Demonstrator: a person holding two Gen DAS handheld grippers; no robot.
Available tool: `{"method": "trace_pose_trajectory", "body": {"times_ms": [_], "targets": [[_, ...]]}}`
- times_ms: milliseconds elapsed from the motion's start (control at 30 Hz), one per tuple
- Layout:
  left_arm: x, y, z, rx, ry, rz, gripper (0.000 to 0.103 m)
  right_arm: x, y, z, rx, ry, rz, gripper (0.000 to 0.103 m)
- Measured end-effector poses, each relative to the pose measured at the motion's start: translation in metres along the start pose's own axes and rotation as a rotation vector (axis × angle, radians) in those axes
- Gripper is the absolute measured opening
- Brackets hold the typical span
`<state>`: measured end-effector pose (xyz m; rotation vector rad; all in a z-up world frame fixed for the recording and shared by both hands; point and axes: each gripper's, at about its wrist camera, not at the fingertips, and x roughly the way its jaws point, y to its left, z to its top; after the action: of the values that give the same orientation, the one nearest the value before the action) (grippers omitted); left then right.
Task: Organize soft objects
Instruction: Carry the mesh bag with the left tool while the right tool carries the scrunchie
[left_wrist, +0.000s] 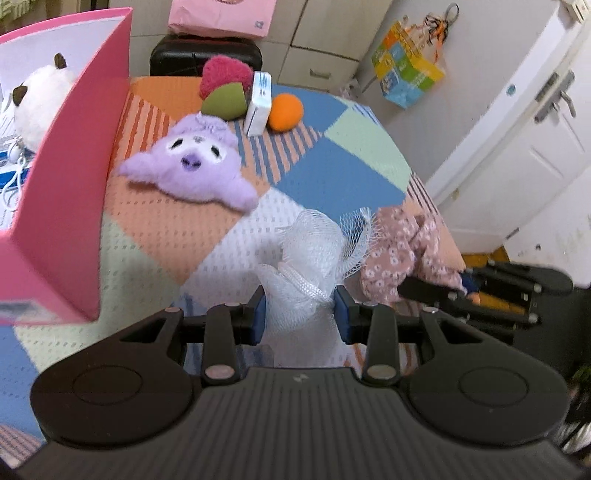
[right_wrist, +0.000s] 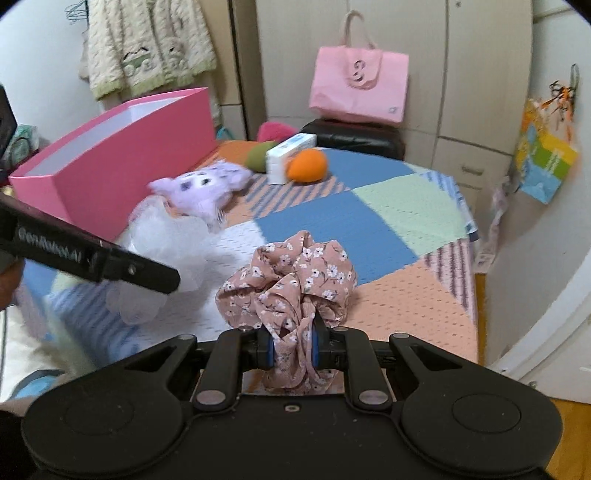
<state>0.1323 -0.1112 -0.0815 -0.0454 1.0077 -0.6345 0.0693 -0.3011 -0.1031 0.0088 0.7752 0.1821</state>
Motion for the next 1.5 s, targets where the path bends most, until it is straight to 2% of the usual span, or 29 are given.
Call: {"method": "trace_pose_trajectory", "body": {"times_ms": [133,467,700,900,1000,1133,1333,1500], "targets": [[-0.01,0.008,-0.008,-0.008,0.052,-0.024,0.036,-0.009,0.015,0.006,-0.027,0.021,0.054,0.02],[-0.061,0.039,-0.02,-0.058,0.054,-0.014,0.036,-0.018,0.055,0.019,-0.069,0.096,0.195,0.021],[-0.102,0.053,-0.016,-0.024,0.004,0.036,0.036,-0.036,0.082,0.05,-0.17,0.03,0.216,0.021],[-0.12,0.066,-0.016,-0.028,0.05,-0.022,0.036,-0.031,0.099,0.075,-0.193,0.074,0.309,0.022],[-0.124,0.076,-0.018,-0.065,0.115,-0.121,0.036,-0.03,0.112,0.084,-0.223,0.09,0.344,0.022],[-0.13,0.083,-0.018,-0.06,0.12,-0.116,0.036,-0.024,0.128,0.096,-0.243,0.103,0.387,0.022],[-0.155,0.092,-0.003,-0.012,0.016,-0.047,0.036,-0.018,0.147,0.122,-0.254,0.051,0.415,0.022],[-0.168,0.111,0.019,-0.018,-0.078,-0.013,0.036,-0.006,0.161,0.154,-0.229,-0.013,0.456,0.023]]}}
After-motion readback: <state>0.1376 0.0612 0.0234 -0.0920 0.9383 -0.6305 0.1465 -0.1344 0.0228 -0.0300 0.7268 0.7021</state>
